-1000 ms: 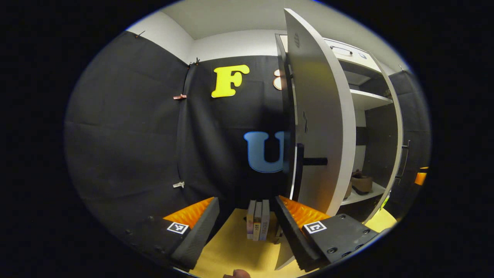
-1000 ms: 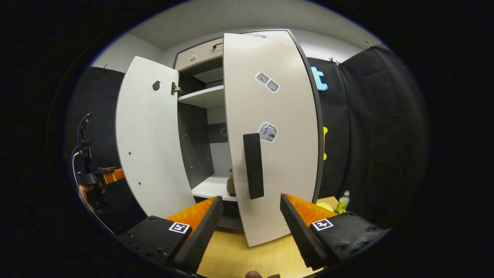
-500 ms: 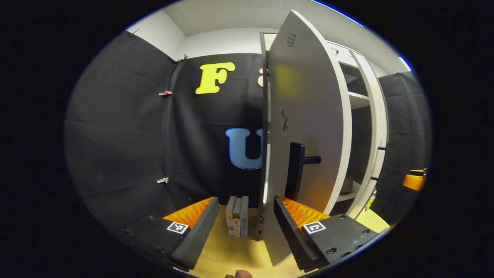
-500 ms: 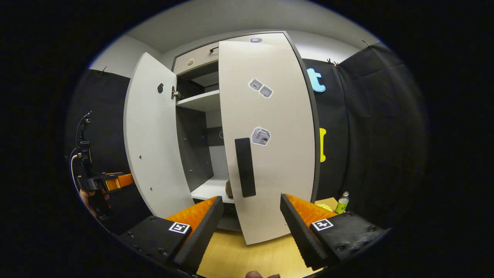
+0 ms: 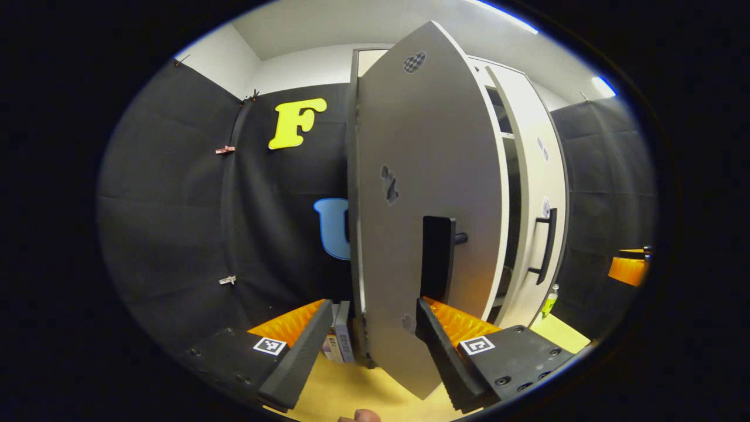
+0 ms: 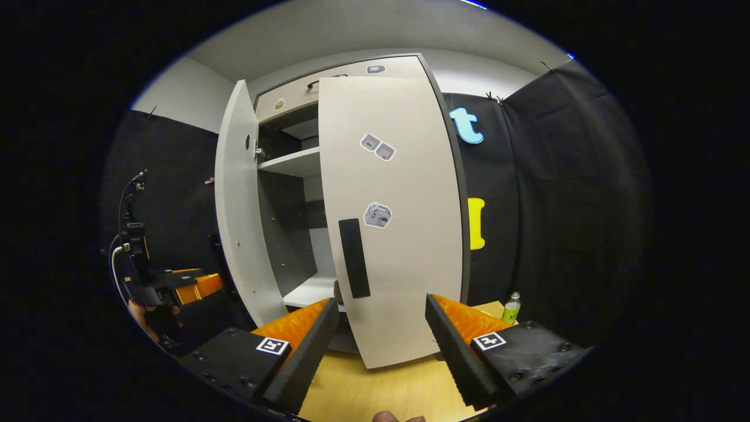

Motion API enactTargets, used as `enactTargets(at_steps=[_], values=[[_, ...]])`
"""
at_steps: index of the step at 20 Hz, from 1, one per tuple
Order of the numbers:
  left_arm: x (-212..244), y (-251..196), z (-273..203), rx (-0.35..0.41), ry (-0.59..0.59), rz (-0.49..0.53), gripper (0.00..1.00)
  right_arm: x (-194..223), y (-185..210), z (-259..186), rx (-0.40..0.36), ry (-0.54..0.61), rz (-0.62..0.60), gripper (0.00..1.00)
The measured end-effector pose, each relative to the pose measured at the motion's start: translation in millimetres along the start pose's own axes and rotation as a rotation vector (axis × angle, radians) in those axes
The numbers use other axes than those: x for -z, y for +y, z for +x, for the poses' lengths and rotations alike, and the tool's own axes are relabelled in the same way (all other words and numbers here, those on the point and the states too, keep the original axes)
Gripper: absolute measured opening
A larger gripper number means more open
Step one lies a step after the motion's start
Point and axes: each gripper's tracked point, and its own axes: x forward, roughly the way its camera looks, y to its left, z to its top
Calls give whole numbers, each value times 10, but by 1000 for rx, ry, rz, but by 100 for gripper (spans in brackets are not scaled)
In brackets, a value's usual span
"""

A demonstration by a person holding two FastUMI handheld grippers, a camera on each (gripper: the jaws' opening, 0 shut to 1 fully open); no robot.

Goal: Grab one shoe with the right hand and put it into the shoe cabinet, grab the other shoe with the left hand and put it into the shoe cabinet; then close the right door with the right hand and the left door with the left hand.

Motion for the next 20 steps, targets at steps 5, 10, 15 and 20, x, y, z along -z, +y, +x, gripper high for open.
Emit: enactTargets(at_steps=[5, 10, 15, 20], values=[[76, -558, 65, 95, 12, 26, 93, -7, 0, -10, -1, 4, 3, 98], [98, -1037, -106, 204, 31, 21, 91, -13, 26, -13, 3, 8, 0, 98], [61, -1164, -310, 214, 31, -17, 91, -70, 39, 9, 10, -4, -11, 98], [-45, -1079, -531, 198, 12, -37, 91, -129, 90, 4, 14, -16, -21, 98]])
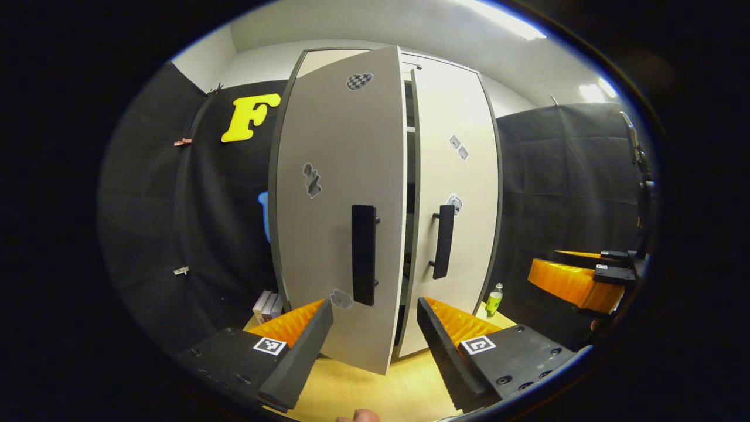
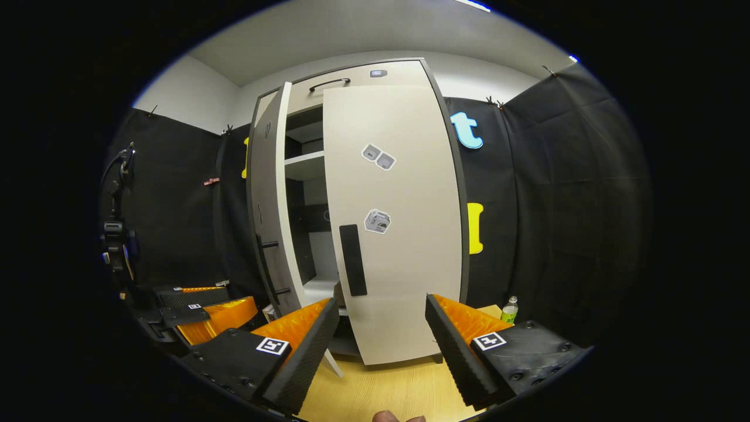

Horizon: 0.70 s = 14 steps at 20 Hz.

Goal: Grab one shoe with the right hand and put it into the shoe cabinet, grab the other shoe with the left hand and put it into the shoe cabinet; then close the right door with the right hand and the left door with the left hand.

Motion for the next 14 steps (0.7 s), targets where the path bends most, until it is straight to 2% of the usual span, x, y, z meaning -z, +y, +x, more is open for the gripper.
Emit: enactTargets(at_steps=[14], values=[[-200, 315, -328, -91, -67, 34, 93, 12, 101, -85, 28, -10, -56, 98]])
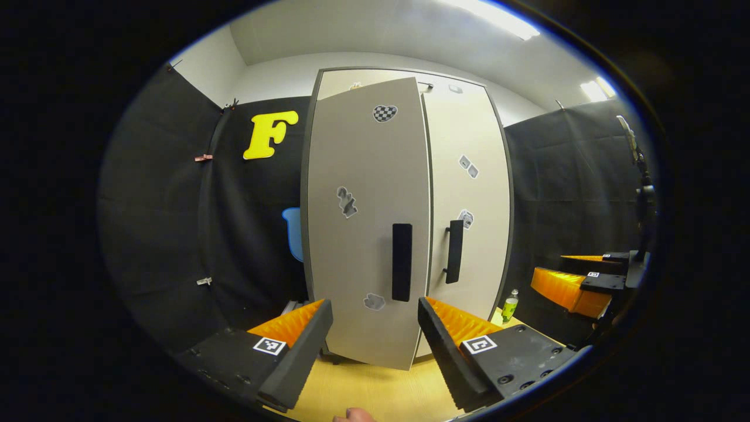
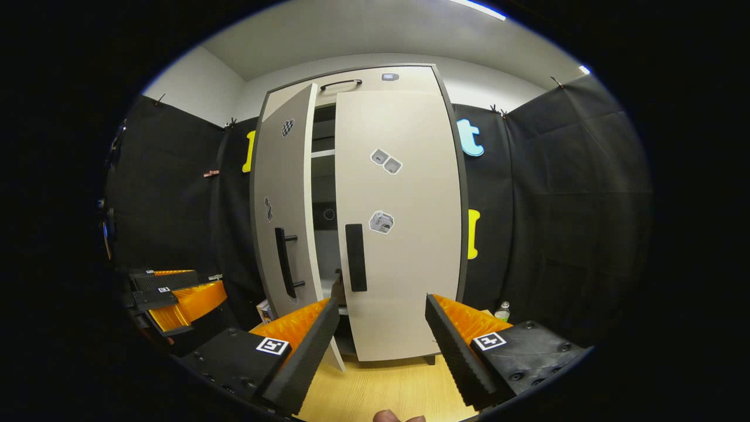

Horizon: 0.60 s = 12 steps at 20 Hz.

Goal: Grab one shoe with the right hand and put it into the shoe cabinet, grab the other shoe with the left hand and put it into the shoe cabinet; then close the right door with the right hand and the left door with the left hand.

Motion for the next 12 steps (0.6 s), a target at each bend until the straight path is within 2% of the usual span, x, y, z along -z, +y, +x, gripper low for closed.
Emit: enactTargets(at_steps=[6, 12], values=[[-10, 24, -19, 1, -4, -4, 93, -3, 15, -20, 7, 1, -10, 100], [12, 17, -8, 7, 3, -1, 93, 12, 44, -24, 1, 8, -18, 98]])
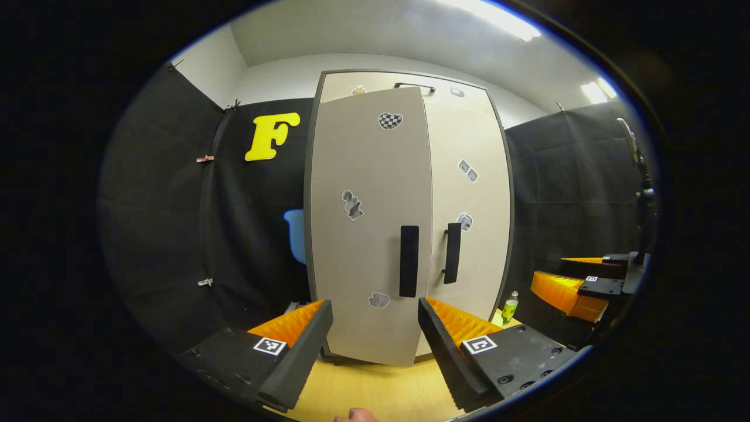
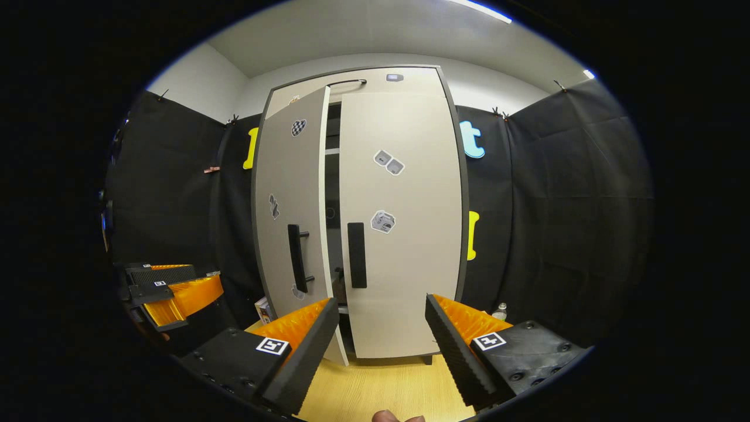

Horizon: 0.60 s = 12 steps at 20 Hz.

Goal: Grab one shoe with the right hand and put it into the shoe cabinet, grab the other shoe with the left hand and put it into the shoe cabinet; then close the right door with the right hand and the left door with the left hand.

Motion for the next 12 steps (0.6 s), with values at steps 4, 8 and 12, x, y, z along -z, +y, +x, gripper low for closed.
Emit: enactTargets(at_steps=[4, 8, 12], values=[[-10, 1, 13, 0, -3, 5, 94, -23, 9, 9, -4, 1, 3, 98], [2, 0, 29, 0, -1, 14, 94, -36, 12, 27, -10, 2, 7, 98], [10, 27, 40, -6, 0, 18, 94, -62, 0, 50, -9, -6, 2, 98]])
